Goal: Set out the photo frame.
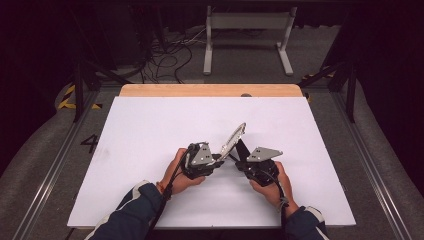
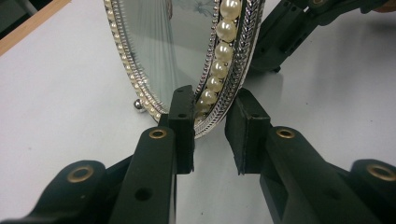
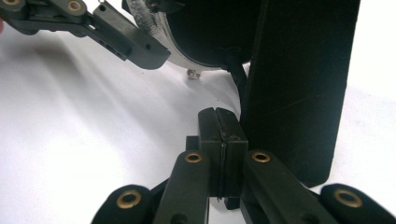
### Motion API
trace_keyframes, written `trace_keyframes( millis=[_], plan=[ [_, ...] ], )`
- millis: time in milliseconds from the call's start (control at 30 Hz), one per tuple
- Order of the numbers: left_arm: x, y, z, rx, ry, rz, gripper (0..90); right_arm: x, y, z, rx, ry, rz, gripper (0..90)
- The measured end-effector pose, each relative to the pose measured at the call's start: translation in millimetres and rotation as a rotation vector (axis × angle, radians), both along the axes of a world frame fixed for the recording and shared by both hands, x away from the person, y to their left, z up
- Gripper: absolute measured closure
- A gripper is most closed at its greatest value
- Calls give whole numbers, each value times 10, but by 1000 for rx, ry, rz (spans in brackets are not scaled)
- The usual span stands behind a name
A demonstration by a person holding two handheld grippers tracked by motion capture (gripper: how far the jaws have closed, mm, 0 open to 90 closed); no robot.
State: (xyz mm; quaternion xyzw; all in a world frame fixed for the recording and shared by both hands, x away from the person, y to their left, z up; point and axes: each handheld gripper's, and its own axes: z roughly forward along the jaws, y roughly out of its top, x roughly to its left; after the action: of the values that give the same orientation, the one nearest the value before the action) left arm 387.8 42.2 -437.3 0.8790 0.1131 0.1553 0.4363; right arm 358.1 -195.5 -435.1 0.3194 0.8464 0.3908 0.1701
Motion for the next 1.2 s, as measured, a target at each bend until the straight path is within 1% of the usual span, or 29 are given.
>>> trace_keyframes(
  millis=[100,133,267,467,567,633,667,800,967,1033,1133,1200],
  plan=[
    [-5,-7,2,6,-5,-1,728,9,-25,-4,5,3,-1,900],
    [-8,-9,2,6,-3,-2,728,19,-43,1,-3,-1,-5,900],
    [-16,-19,5,-6,6,-13,732,46,-98,-3,9,2,-7,900],
    [-18,-26,5,-11,16,-24,747,72,-143,-4,10,-3,-17,900],
    [-22,-28,9,-15,19,-35,770,86,-163,-2,5,-8,-29,900],
    [-27,-34,13,-11,17,-35,770,103,-189,-8,13,-7,-40,900],
    [-27,-37,12,-17,19,-34,770,107,-195,-9,14,-7,-43,900],
    [-21,-36,10,-20,26,-38,770,117,-200,-10,15,-5,-45,900],
    [-23,-47,11,-16,23,-41,765,143,-232,-11,31,6,-46,900],
    [-17,-54,0,-15,27,-38,759,159,-253,-10,36,9,-50,900],
    [-10,-60,-14,-15,35,-39,758,180,-275,-11,38,10,-58,900],
    [-9,-61,-11,-13,31,-40,754,176,-270,-12,32,3,-57,900]
  ],
)
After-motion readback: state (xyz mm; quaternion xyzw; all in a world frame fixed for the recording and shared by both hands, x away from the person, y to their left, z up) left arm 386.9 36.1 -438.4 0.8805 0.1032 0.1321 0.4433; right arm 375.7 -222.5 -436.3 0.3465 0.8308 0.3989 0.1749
